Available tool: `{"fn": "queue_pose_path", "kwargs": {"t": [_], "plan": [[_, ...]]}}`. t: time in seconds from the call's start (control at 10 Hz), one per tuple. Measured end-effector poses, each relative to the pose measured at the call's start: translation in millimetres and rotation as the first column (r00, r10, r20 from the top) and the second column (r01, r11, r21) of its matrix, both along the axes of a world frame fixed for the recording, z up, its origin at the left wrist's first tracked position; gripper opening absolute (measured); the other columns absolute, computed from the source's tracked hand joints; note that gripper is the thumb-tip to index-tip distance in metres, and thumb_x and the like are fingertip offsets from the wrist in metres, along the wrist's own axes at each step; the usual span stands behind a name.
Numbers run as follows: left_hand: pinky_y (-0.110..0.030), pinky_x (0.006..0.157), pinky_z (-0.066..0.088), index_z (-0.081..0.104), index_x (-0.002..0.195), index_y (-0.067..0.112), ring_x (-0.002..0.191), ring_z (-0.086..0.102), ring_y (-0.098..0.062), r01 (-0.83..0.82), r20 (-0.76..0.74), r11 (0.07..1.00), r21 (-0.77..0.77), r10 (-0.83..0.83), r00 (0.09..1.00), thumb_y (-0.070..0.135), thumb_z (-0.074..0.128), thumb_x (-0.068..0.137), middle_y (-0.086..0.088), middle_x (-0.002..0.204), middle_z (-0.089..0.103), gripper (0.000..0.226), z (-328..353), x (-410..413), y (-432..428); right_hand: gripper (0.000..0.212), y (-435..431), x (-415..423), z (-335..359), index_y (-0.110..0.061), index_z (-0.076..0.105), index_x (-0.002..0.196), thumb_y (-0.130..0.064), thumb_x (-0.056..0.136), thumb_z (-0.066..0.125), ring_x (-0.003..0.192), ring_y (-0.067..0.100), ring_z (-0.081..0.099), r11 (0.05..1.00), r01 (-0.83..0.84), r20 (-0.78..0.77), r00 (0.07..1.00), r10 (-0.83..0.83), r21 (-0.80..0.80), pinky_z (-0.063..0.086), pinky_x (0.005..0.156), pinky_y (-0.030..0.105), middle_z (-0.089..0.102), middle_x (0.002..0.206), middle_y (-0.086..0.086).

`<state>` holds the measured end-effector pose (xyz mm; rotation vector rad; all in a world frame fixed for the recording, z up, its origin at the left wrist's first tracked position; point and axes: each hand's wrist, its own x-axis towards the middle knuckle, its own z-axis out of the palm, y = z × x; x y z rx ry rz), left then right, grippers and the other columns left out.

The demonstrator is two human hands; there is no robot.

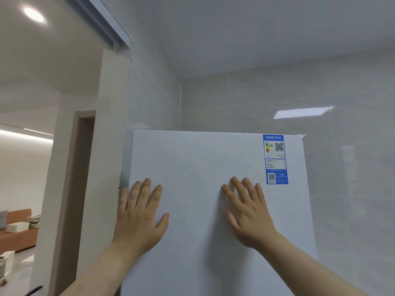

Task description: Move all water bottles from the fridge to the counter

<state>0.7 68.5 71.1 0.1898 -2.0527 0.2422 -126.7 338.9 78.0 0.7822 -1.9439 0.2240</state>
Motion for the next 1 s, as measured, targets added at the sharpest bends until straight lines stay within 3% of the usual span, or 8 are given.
{"fn": "queue_pose_path", "kwargs": {"t": [0.3, 0.4, 0.7, 0.8, 0.9, 1.0], "plan": [[-0.058, 0.112, 0.032, 0.048, 0.145, 0.015, 0.139, 0.041, -0.039, 0.059, 0.110, 0.997, 0.051, -0.065, 0.992, 0.053, 0.040, 0.082, -0.016, 0.153, 0.043, 0.074, 4.1, -79.5, -45.2, 0.067, -21.5, -37.1, 0.5, -0.022, 0.040, 0.150, -0.044, 0.086, 0.045, 0.145, 0.041, 0.028, 0.989, 0.128, -0.017, 0.992, -0.128, 0.068, 0.012, 0.116, 0.057, 0.034, 0.159, 0.009], [-0.056, 0.115, 0.027, 0.041, 0.150, 0.016, 0.144, 0.034, -0.039, 0.115, 0.101, 0.992, 0.050, -0.120, 0.988, 0.053, 0.040, 0.084, -0.015, 0.158, 0.035, 0.075, 0.9, -98.1, -56.8, 0.068, -26.2, -44.9, 0.2, -0.021, 0.041, 0.150, -0.044, 0.085, 0.046, 0.145, 0.041, 0.028, 0.985, 0.162, -0.029, 0.987, -0.160, 0.061, 0.014, 0.116, 0.058, 0.033, 0.159, 0.009], [-0.060, 0.115, 0.026, 0.045, 0.147, 0.014, 0.142, 0.034, -0.043, 0.183, 0.039, 0.982, 0.041, -0.184, 0.982, 0.055, 0.042, 0.083, -0.017, 0.156, 0.037, 0.077, -1.5, -109.6, -60.9, 0.069, -27.0, -51.3, -2.3, -0.024, 0.039, 0.151, -0.050, 0.087, 0.044, 0.146, 0.037, 0.026, 0.977, 0.209, -0.051, 0.977, -0.206, 0.051, 0.013, 0.117, 0.055, 0.032, 0.160, 0.006], [-0.059, 0.116, 0.022, 0.042, 0.149, 0.016, 0.145, 0.031, -0.040, 0.178, 0.082, 0.981, 0.081, -0.185, 0.979, 0.057, 0.038, 0.083, -0.016, 0.157, 0.035, 0.078, 1.1, -105.2, -57.2, 0.067, -29.5, -40.1, 3.1, -0.026, 0.041, 0.149, -0.053, 0.088, 0.039, 0.147, 0.036, 0.027, 0.978, 0.201, 0.017, 0.979, -0.202, 0.060, 0.009, 0.118, 0.050, 0.033, 0.160, 0.004], [-0.052, 0.121, 0.012, 0.033, 0.154, 0.020, 0.150, 0.018, -0.033, 0.207, 0.105, 0.965, 0.161, -0.225, 0.969, 0.062, 0.024, 0.081, -0.011, 0.163, 0.024, 0.084, 9.4, -93.6, -52.2, 0.060, -26.4, -20.1, 20.1, -0.028, 0.044, 0.146, -0.049, 0.090, 0.042, 0.149, 0.027, 0.021, 0.997, 0.065, 0.151, 0.987, -0.056, -0.050, 0.007, 0.120, 0.038, 0.029, 0.161, 0.000], [-0.041, 0.123, 0.008, 0.024, 0.156, 0.024, 0.153, 0.010, -0.022, 0.359, 0.037, 0.877, 0.321, -0.390, 0.920, 0.062, 0.021, 0.083, -0.003, 0.166, 0.015, 0.082, 19.3, -75.9, -41.2, 0.038, -20.0, 14.8, 45.6, -0.026, 0.059, 0.130, -0.026, 0.092, 0.060, 0.139, 0.014, 0.037, 0.914, -0.162, 0.212, 0.944, 0.253, -0.373, 0.026, 0.116, 0.029, 0.045, 0.149, -0.004]]}}
